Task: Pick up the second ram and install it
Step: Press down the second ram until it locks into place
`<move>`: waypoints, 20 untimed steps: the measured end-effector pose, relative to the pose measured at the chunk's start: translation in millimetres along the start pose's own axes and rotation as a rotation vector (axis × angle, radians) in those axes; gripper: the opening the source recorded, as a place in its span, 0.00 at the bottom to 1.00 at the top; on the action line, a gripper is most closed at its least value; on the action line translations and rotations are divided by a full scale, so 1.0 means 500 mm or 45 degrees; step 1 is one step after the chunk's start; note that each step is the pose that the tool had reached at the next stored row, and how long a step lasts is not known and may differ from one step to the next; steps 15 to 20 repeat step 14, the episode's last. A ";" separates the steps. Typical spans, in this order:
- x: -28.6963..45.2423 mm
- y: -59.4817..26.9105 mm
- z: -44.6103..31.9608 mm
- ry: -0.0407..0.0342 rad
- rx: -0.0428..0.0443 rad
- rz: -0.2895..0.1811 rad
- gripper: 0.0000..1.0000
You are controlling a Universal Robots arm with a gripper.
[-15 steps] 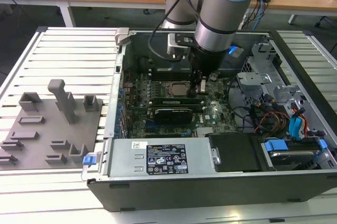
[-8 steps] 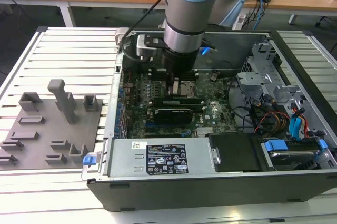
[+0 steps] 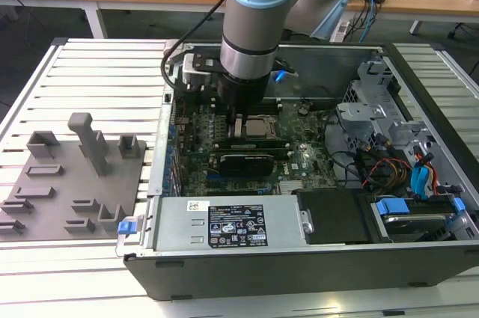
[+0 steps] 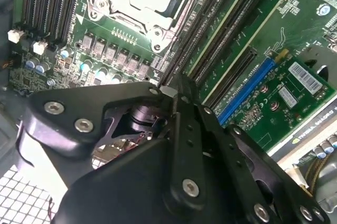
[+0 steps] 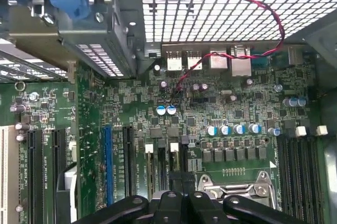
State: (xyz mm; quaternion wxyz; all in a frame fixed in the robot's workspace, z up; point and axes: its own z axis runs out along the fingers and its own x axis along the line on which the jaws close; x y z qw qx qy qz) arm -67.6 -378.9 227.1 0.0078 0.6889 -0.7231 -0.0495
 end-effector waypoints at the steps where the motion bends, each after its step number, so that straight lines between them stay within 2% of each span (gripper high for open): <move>1: -0.001 0.000 -0.003 -0.0033 0.001 0.000 0.11; 3: -0.002 -0.005 -0.028 -0.0103 0.000 -0.001 0.11; 4: -0.003 -0.017 -0.036 -0.0158 -0.002 -0.001 0.11; 7: -0.005 -0.045 -0.045 -0.0280 -0.010 -0.002 0.11; 8: -0.007 -0.056 -0.060 -0.0309 -0.011 -0.002 0.11; 20: -0.006 -0.056 -0.060 -0.0306 -0.011 -0.002 0.11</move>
